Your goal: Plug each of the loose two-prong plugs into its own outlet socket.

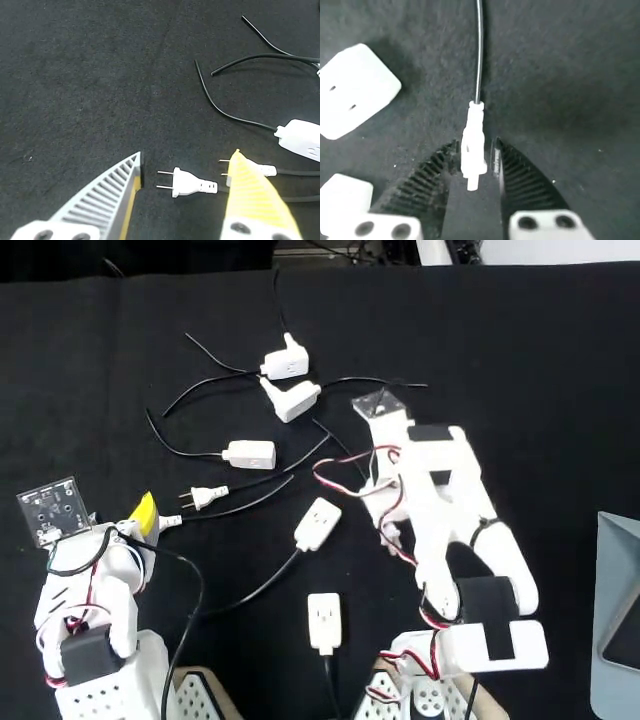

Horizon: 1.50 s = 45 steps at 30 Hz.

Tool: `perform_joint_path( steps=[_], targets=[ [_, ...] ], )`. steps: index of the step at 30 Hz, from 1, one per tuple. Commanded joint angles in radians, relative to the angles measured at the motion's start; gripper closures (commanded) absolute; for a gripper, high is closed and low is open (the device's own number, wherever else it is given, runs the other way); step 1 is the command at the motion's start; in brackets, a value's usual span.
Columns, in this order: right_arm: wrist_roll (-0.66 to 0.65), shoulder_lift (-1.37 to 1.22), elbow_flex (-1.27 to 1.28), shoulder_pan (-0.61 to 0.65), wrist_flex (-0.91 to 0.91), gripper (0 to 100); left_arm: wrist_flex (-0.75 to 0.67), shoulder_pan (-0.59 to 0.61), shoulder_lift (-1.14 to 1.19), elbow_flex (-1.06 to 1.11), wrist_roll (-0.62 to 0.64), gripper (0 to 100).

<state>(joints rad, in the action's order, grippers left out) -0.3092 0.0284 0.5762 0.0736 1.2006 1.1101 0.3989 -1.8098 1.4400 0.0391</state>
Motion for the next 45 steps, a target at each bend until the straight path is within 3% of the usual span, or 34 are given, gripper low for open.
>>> perform_joint_path(
  steps=[1,9,13,45],
  targets=[
    [-0.006,-0.012,-0.070,0.020,0.034,89.6,-0.021,0.008,-0.008,-0.010,0.003,73],
    [0.000,-0.134,-0.124,0.031,0.035,90.0,-0.021,0.008,-0.008,-0.010,0.003,73],
    [0.000,-0.134,-0.128,0.031,0.034,98.8,-0.021,0.008,-0.008,-0.010,0.003,73],
    [-0.002,-0.143,-0.131,0.035,0.146,93.8,-0.021,0.008,-0.008,-0.010,0.003,73]
  ],
)
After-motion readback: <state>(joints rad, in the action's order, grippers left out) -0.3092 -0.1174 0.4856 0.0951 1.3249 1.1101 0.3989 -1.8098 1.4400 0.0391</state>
